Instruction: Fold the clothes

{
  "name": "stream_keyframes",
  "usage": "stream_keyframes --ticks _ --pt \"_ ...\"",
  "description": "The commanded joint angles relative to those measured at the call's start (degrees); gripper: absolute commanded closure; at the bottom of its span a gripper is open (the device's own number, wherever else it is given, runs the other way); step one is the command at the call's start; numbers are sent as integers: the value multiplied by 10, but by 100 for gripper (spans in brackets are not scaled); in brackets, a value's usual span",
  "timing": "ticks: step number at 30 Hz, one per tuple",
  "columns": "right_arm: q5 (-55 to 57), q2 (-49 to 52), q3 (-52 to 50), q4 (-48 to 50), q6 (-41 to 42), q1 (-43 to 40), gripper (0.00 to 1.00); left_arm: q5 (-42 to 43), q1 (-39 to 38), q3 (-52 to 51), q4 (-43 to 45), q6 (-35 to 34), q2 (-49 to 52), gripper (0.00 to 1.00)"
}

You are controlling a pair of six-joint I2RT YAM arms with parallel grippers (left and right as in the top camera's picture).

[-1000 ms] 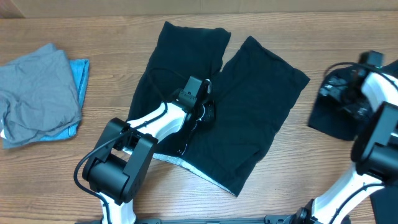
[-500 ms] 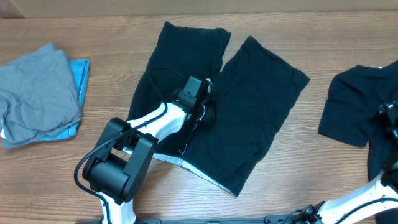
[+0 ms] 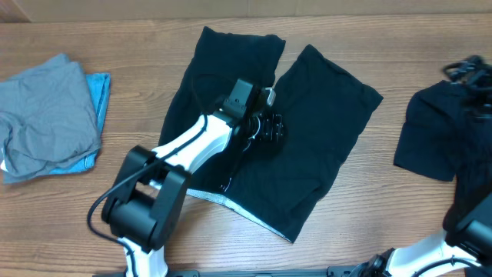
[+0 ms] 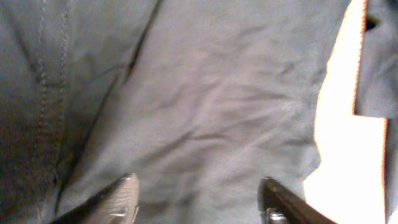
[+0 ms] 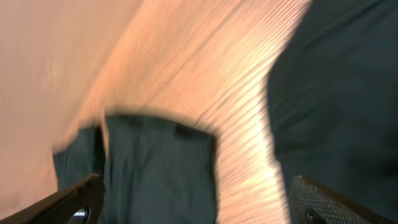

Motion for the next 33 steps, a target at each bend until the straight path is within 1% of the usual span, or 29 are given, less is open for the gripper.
stream_keyframes --ticks 1,2,4,5,6,7,8,9,11,14,19,22,25,30,33 --pt "-22 1 2 -25 -94 103 6 -7 2 31 -57 3 -85 96" --pt "-7 1 2 -28 -108 135 13 -22 3 31 -96 -6 -96 96" --pt "41 3 2 -28 -108 183 33 -45 3 31 -160 -8 -105 96" --pt "61 4 2 -27 -108 201 46 -60 3 31 -191 -8 -106 96" --pt "96 8 2 -26 -108 231 68 -79 2 30 -226 -8 -105 96" --pt "115 12 2 -26 -108 249 84 -85 2 27 -246 -8 -103 96" --pt "129 17 2 -24 -108 266 92 -82 1 20 -259 -8 -102 96" --pt "140 23 2 -24 -106 279 96 -73 0 11 -262 -8 -102 96" --pt "165 40 2 -21 -106 302 96 -44 -9 -10 -257 -8 -101 96" --pt "181 74 2 -14 -103 311 96 -13 -32 -36 -236 -9 -101 96" --pt "187 121 2 -13 -102 302 96 -19 -80 -41 -234 -18 -101 96" --pt "187 146 2 -14 -102 298 96 -21 -115 -41 -219 -24 -101 96" --pt "187 155 2 -16 -102 298 96 -34 -141 -41 -217 -53 -97 96" --pt "189 157 2 -19 -99 298 96 -33 -167 -41 -216 -76 -63 96" --pt "213 158 2 -24 -79 297 96 -6 -177 -41 -215 -83 -31 96"
